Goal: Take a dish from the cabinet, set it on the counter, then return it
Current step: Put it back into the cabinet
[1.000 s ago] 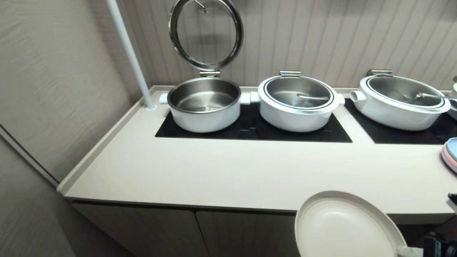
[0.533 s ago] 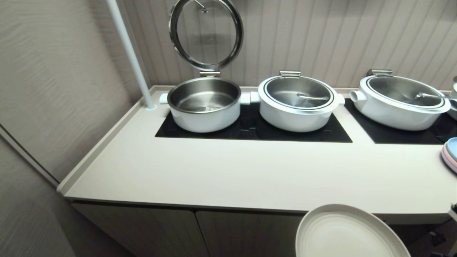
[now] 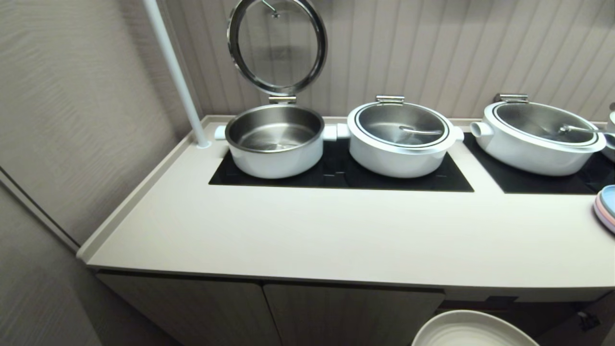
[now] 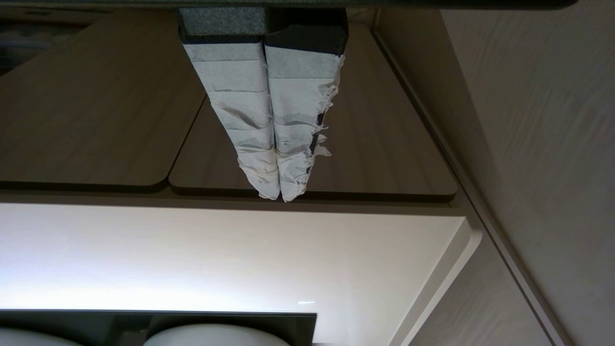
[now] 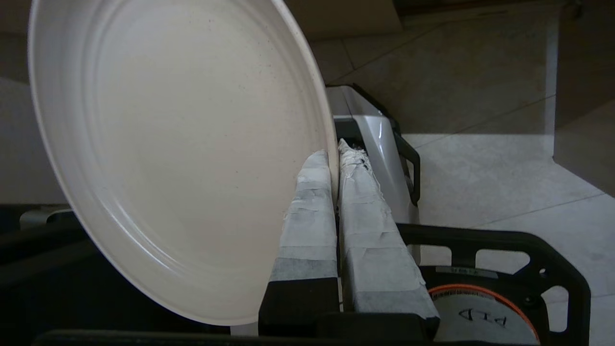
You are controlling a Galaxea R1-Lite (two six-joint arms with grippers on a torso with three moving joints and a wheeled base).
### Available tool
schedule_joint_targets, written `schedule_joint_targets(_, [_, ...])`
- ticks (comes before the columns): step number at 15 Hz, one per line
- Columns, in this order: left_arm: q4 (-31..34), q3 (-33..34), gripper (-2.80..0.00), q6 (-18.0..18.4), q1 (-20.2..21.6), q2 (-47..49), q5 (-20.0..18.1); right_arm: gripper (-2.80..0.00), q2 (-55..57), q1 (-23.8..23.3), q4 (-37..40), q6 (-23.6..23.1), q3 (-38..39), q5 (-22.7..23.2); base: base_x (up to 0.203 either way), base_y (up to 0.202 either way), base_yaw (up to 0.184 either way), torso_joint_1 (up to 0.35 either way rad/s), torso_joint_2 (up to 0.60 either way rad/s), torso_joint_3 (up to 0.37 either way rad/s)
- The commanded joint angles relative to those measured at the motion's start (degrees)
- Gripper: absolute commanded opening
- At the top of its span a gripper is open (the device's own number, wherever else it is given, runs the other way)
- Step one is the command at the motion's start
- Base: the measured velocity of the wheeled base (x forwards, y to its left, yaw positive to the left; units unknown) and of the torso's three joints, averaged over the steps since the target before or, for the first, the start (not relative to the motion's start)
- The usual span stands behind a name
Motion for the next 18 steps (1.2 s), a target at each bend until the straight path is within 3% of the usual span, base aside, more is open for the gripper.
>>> schedule_joint_targets(1, [0.0,0.0,-2.80,0.0,0.0,0.0,0.0,-2.80,-2.5,0.2,1.2,0.2,0.2,0.9,0.000,0.000,0.000,0.000,0.00,0.000])
schedule_joint_targets(4, [0.0,0.0,-2.80,0.0,0.0,0.0,0.0,-2.80,-5.8,0.2,5.2,0.0,0.2,2.4,0.000,0.000,0.000,0.000,0.00,0.000])
schedule_joint_targets(18, [0.0,0.0,-2.80,0.0,0.0,0.0,0.0,-2.80,-6.9,0.2,5.6,0.2,0.1,2.5,0.000,0.000,0.000,0.000,0.00,0.000])
